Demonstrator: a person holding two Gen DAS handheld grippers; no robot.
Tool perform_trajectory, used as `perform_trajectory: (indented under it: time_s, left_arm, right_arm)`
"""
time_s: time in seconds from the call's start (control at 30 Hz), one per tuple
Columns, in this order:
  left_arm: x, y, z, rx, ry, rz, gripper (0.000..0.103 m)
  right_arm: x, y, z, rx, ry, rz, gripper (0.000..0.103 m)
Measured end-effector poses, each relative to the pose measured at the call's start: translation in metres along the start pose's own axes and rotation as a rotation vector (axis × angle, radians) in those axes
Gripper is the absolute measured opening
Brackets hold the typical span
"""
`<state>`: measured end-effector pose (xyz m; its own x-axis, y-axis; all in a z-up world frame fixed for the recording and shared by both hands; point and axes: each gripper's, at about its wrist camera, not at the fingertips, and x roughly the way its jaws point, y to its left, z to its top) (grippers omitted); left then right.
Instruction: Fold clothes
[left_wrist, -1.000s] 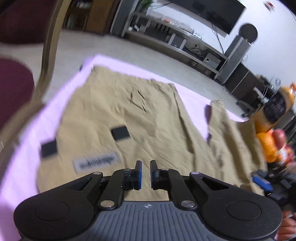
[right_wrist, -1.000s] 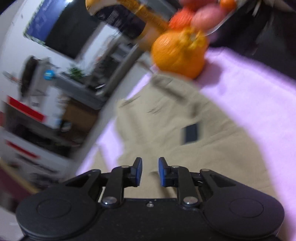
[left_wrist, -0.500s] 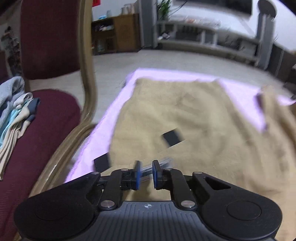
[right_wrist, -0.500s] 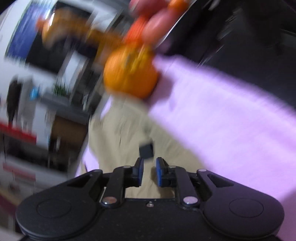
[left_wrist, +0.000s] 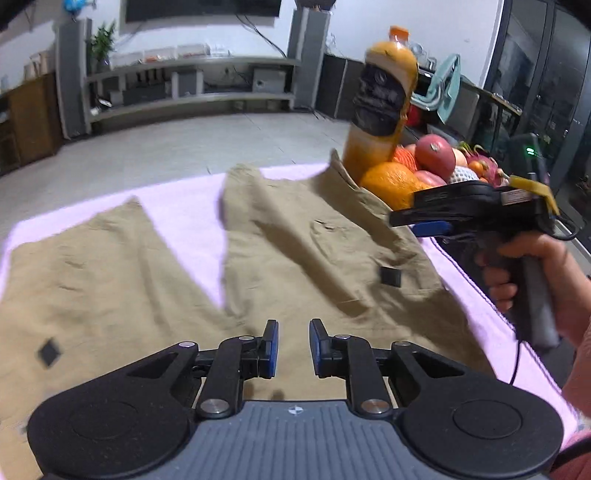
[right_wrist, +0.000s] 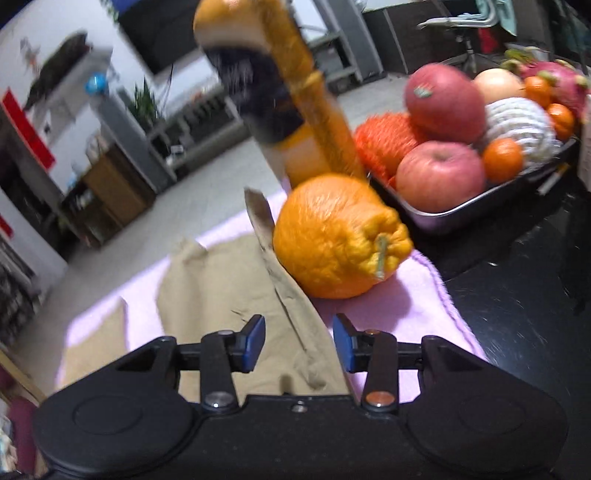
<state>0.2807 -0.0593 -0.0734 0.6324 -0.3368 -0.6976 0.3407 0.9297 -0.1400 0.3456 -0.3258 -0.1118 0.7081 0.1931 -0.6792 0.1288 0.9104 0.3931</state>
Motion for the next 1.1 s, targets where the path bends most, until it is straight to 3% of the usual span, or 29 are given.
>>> perform_trajectory:
  time_s: [0.17,0.3,0.37,0.4,0.43,0.63,0.7,0.8,0.9,0.97,1.03,1.1]
  left_arm:
    - [0.027,0.007,-0.016,-0.057,0.062,-0.032,0.017]
    - [0.039,0.021,-0.025,-0.123,0.101,-0.031,0.017]
    - [0.042,0.023,-0.026,-0.133,0.108,-0.029,0.017]
    - [0.043,0.023,-0.026,-0.132,0.111,-0.025,0.017]
    - [0.044,0.022,-0.027,-0.131,0.116,-0.019,0.017]
    - [0.048,0.019,-0.029,-0.122,0.140,0.003,0.017]
    - [0.048,0.019,-0.028,-0.124,0.141,0.005,0.017]
    - [0.049,0.020,-0.028,-0.127,0.142,0.006,0.017]
    - [0.048,0.023,-0.026,-0.137,0.147,0.011,0.017]
    - [0.041,0.023,-0.025,-0.145,0.140,0.007,0.017]
    - [0.025,0.018,-0.022,-0.142,0.115,-0.005,0.017]
    - [0.005,0.017,-0.019,-0.137,0.080,-0.017,0.017]
  right_arm:
    - [0.029,0.015,0.001,-0.095,0.038,-0.011,0.052]
    - [0.036,0.040,0.003,-0.173,0.040,0.018,0.039]
    - [0.035,0.056,0.001,-0.249,-0.010,-0.047,0.029]
    - [0.035,0.063,-0.001,-0.285,-0.038,-0.087,0.006]
    - [0.032,0.069,-0.004,-0.328,-0.075,-0.131,0.003]
    - [-0.013,0.094,-0.018,-0.479,-0.339,-0.328,0.003]
    - [-0.021,0.091,-0.019,-0.463,-0.366,-0.363,0.003]
    - [-0.017,0.072,-0.014,-0.384,-0.315,-0.389,0.005]
    - [-0.025,0.059,-0.010,-0.288,-0.294,-0.378,0.029]
    - [-0.042,0.056,-0.007,-0.245,-0.296,-0.356,0.035]
    - [-0.058,0.053,-0.004,-0.202,-0.299,-0.334,0.048]
    - [-0.082,0.055,-0.003,-0.147,-0.277,-0.260,0.053]
